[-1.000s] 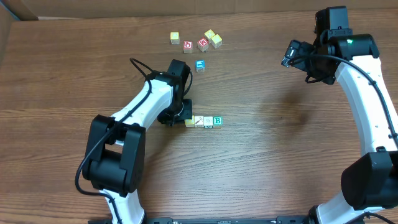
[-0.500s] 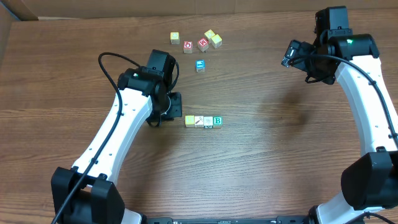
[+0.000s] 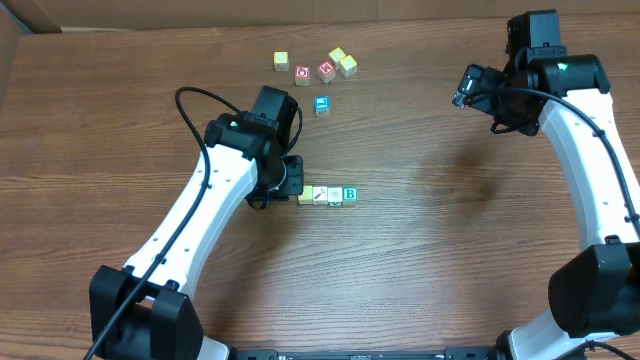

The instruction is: Flip 4 blocks

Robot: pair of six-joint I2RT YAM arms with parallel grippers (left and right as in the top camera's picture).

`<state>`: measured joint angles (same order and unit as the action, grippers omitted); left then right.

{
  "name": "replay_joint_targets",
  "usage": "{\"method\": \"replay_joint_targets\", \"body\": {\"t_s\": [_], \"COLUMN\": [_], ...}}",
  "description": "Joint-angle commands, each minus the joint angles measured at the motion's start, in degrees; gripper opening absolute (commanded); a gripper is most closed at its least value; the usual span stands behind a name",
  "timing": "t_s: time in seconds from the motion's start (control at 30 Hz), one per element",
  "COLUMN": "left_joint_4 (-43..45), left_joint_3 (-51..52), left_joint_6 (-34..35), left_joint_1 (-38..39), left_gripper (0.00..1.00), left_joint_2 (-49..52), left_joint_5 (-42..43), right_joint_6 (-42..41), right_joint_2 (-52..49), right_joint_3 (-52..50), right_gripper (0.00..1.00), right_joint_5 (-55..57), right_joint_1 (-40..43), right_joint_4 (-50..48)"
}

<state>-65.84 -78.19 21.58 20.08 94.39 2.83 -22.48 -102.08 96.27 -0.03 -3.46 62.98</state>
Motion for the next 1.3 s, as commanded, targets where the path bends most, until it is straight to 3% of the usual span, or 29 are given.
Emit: {"method": "replay_joint_targets", "body": {"t_s": [0.0,0.3,0.5,0.53,0.57,0.6,0.63,0.93,1.27], "left_joint_4": [0.6,0.9,1.5,1.7,1.9,2.0,2.3,5.3,6.9], "left_joint_3": [0.4,0.4,0.4,0.4,0.4,0.4,0.4,0.4,0.4], "left_joint_6": [2.1,2.9,2.9,3.1,3.1,3.3,3.3,3.3,6.4], "left_joint_1": [0.7,0.7,0.7,0.7,0.7,0.7,0.7,0.5,0.5], "left_gripper": [0.04,0.04,0.04,0.04,0.04,0.04,0.04,0.05,0.04], "left_joint_2": [0.2,0.2,0.2,0.2,0.2,0.2,0.2,0.7,0.9], "left_joint_5": [0.3,0.2,0.2,0.2,0.2,0.2,0.2,0.1,-5.5], "right_joint_6": [-0.3,-0.3,-0.3,-0.3,-0.3,-0.3,-0.3,-0.7,-13.2], "right_joint_2": [0.7,0.7,0.7,0.7,0.7,0.6,0.6,0.5,0.3], "right_joint_3": [0.1,0.1,0.1,0.1,0.1,0.0,-0.2,-5.6,-13.5], "right_gripper": [1.00,1.00,1.00,0.90,0.49,0.18,0.04,0.04,0.04], "right_joint_5": [0.0,-0.6,-14.4,-16.0,-17.5,-18.6,-19.6,-19.3,-7.2], "right_joint_1": [0.0,0.0,0.0,0.0,0.0,-0.1,-0.3,-7.4,-18.0], "right_joint_4": [-0.9,-5.6,-2.8,-1.8,-0.9,0.4,1.4,4.9,0.2]}}
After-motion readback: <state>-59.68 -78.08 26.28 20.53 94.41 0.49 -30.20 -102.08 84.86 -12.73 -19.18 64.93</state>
